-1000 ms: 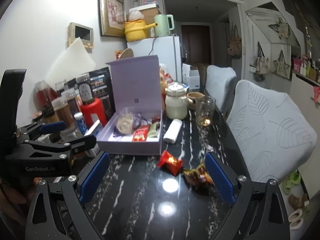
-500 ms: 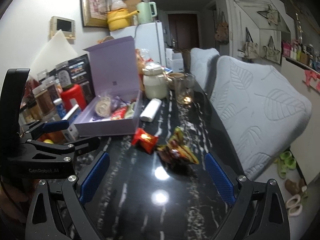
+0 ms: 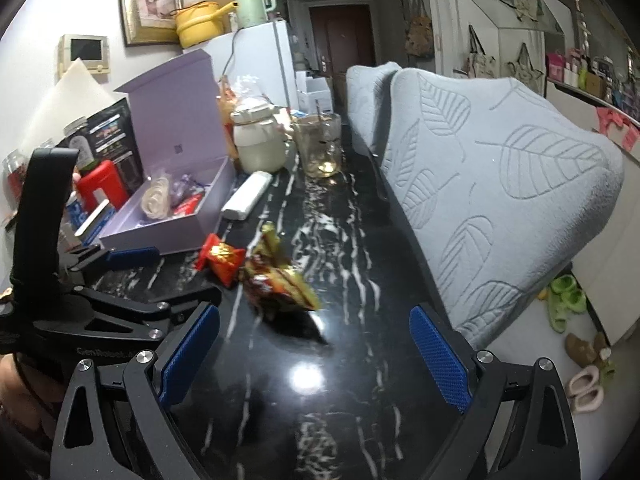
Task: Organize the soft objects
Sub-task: 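Grasp the green-gold snack packet on the table with the left tool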
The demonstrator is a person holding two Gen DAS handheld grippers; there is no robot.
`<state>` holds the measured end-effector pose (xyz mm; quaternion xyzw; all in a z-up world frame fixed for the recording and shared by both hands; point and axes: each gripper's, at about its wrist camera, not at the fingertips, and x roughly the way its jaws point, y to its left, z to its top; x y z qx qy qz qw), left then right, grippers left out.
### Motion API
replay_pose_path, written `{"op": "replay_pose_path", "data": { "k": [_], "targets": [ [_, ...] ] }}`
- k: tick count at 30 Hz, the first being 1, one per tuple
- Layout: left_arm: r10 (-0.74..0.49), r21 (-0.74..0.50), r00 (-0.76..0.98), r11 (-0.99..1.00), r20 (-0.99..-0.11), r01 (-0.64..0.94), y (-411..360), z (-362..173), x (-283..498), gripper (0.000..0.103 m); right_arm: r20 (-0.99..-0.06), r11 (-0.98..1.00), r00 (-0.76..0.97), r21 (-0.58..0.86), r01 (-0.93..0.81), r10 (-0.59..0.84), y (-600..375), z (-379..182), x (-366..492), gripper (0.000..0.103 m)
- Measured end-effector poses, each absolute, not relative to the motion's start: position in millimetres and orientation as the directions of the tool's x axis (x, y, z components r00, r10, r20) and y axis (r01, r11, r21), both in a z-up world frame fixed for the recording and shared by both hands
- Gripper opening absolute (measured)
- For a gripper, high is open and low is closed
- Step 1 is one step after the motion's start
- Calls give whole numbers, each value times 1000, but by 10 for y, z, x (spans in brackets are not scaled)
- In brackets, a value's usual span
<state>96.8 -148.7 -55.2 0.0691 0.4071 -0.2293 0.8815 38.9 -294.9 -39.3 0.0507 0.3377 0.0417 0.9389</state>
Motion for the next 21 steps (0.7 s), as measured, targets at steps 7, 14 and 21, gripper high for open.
{"op": "replay_pose_path", "data": {
  "k": [7,14,21],
  "targets": [
    [-378,-43,513,834,-771,551,-1828,-758,1150,103,-666,989,740,148,8,94,-3200,-500,475,97],
    [-383,7,504,792,-774,611,-2057,-887,1276,103,-690,980,720,182,76,72,-3438,-569,538,97],
    [-383,-12,456,777,-803,630,-2134,-1031,1398,85,-705,973,704,211,95,84,-3542,-610,619,97]
  ]
}}
